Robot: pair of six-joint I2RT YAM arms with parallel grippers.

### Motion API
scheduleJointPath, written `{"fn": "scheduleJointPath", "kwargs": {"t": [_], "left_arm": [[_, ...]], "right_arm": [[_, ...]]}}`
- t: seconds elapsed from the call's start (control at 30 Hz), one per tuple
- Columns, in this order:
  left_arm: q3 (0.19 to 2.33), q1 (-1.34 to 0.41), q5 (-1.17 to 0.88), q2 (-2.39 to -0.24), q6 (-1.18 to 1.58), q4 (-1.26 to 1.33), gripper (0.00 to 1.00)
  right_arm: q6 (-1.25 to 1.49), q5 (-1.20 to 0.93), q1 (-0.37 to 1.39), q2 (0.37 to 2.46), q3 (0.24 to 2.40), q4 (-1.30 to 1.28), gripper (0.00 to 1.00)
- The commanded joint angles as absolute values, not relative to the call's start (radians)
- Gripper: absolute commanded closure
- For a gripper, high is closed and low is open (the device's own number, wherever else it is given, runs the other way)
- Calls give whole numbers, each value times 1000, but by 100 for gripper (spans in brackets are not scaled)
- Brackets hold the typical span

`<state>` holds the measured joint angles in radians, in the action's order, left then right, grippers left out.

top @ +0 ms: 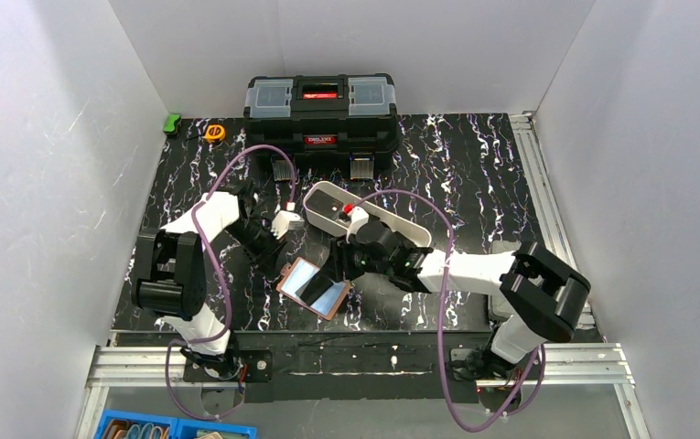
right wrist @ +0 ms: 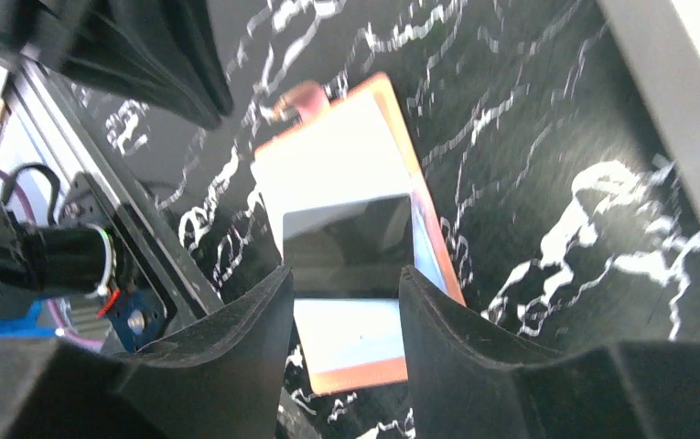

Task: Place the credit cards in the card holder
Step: Insert the credit card into the card holder.

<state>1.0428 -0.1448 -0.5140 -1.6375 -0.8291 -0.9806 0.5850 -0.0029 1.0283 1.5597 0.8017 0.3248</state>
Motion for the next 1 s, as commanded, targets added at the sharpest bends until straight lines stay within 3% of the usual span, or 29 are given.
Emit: {"fn": "scheduleJointPath", "kwargs": {"t": [0.0,0.57,0.97], "left_arm": [[1058,-175,-611,-1599,-840,-1035,87],[1065,-244,-479,-1732,-791,-833,91],[1053,-263,-510,-1748,-764,-806,92]], "right_arm": [[668,-105,1035,1603,747,366,48],[698,-224,1015,1707,768,425,52],[689,-189,1009,1705,775,383,51]]}}
